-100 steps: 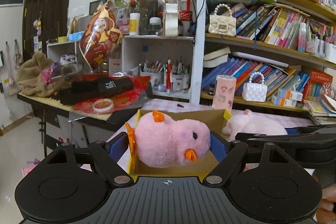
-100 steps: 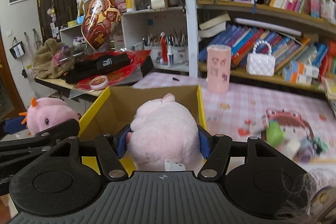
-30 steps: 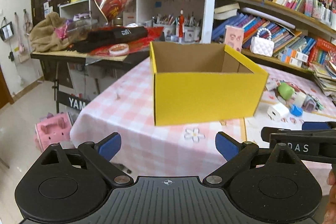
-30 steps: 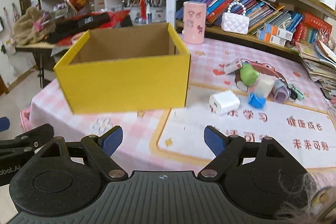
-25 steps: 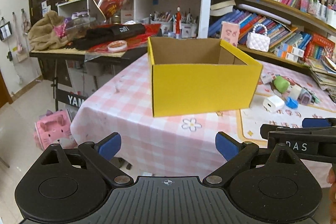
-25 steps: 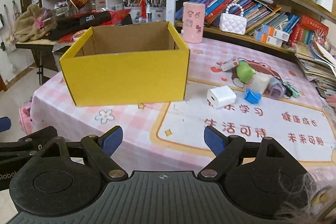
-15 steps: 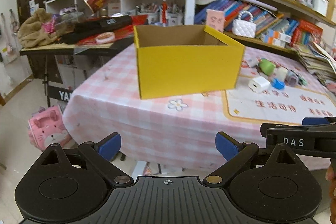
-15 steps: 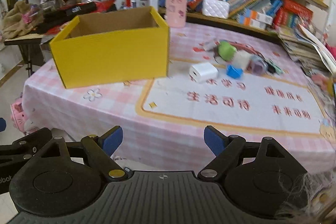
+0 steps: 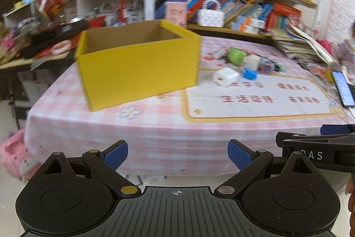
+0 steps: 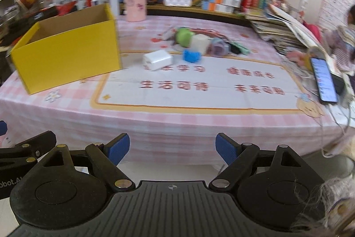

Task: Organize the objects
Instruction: 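Withdraw both tools from the box back toward the table items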

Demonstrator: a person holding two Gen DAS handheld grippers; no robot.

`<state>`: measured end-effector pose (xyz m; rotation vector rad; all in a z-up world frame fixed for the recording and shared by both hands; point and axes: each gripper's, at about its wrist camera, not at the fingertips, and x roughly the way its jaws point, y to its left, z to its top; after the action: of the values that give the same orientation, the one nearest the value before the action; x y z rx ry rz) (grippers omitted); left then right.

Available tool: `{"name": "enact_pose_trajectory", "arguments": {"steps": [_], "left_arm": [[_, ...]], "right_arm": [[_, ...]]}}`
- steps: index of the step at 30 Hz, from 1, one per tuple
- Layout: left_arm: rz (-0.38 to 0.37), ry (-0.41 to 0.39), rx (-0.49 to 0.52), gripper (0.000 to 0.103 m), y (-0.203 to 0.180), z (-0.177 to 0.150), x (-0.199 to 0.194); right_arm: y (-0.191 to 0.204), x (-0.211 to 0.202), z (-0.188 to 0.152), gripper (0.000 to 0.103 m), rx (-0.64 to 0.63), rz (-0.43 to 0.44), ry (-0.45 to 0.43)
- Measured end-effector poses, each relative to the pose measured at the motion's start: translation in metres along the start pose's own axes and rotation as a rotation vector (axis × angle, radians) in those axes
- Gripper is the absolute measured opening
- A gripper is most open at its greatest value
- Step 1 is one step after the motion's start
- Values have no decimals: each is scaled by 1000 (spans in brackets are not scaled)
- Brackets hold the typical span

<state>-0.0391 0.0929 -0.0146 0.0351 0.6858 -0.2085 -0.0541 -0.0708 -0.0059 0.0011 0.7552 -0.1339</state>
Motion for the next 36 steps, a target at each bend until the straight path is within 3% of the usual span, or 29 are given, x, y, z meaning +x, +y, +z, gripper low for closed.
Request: {"name": "enact_pose_trajectory", "arguments": {"steps": [9, 19, 36], "left_arm": [[-95, 5, 87, 98, -37, 14, 20], [-141, 24, 130, 98, -74, 33, 50], [-99, 62, 73, 98, -113, 74, 117]], "right_arm": [[-38, 2, 1, 84, 85, -94, 5], [-75, 20, 15, 84, 125, -140, 21], [-127, 88, 70, 81, 104, -76, 75]]}}
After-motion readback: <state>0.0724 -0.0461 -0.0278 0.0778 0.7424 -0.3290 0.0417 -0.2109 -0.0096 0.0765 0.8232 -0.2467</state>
